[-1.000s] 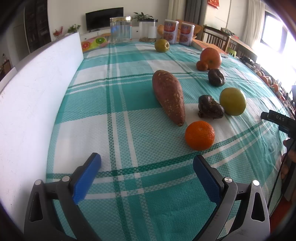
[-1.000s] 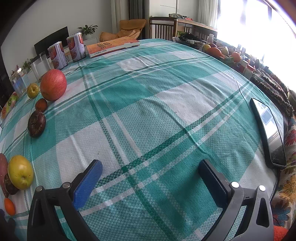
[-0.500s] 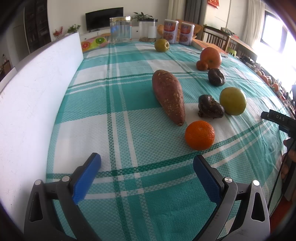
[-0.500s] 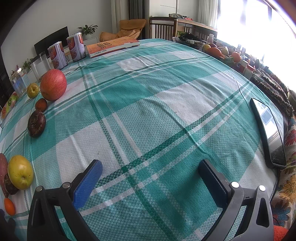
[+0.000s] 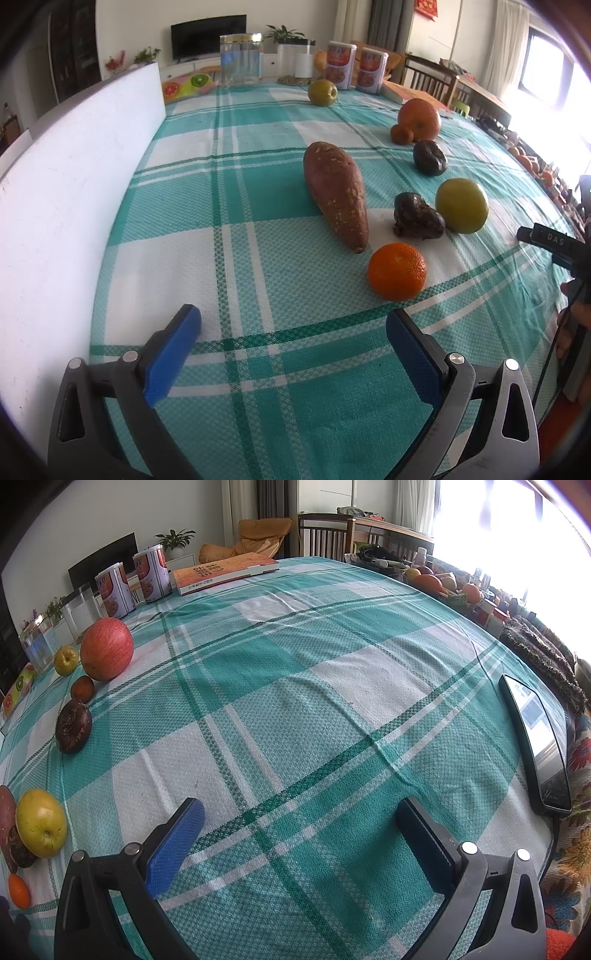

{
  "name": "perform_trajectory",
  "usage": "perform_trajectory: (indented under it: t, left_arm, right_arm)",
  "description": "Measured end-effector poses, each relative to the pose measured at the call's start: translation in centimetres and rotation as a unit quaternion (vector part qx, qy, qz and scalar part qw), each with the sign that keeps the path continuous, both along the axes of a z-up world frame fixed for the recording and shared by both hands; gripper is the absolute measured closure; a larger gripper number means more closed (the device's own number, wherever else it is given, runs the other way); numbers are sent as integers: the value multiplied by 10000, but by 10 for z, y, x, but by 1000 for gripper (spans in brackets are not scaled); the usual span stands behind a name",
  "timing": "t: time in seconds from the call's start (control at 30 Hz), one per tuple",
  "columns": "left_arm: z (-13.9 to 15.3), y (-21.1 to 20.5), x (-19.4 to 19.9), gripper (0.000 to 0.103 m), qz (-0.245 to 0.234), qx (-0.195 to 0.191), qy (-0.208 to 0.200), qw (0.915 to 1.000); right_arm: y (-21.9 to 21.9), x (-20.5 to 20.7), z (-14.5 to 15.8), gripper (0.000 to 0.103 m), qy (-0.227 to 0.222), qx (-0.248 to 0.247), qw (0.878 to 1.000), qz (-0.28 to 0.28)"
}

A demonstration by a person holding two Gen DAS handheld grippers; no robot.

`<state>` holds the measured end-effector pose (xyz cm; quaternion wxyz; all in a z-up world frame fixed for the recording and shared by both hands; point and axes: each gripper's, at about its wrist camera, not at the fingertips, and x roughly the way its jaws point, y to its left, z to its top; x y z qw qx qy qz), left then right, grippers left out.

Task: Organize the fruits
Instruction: 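Move the left tool back over the table toward the tangerine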

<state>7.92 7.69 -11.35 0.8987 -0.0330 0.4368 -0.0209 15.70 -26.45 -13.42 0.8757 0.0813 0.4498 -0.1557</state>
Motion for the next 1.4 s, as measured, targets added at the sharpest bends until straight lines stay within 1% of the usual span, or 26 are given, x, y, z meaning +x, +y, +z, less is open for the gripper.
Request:
perform_trajectory:
  t: [0.63, 1.03, 1.2, 1.3, 1.4]
  left_arm:
    - [0, 0, 0, 2, 1, -7, -1, 10000]
    - [1, 2, -1, 2, -15, -114, -30, 9999]
    - [2, 7, -2, 2, -21, -303, -74, 9995]
    - [5, 15, -3, 2, -2, -594, -59, 9982]
    - [12, 20, -2, 2, 9, -967, 3, 9953]
  right_arm:
    - [0, 0, 0, 0, -2, 1, 10000, 3]
    - [0, 0, 0, 0, -2, 0, 10000, 5]
    - [0, 0, 0, 0, -2, 1, 10000, 5]
    - [0, 0, 0, 0, -3, 2, 10000, 6]
    - [0, 0, 0, 0, -2, -1, 10000, 6]
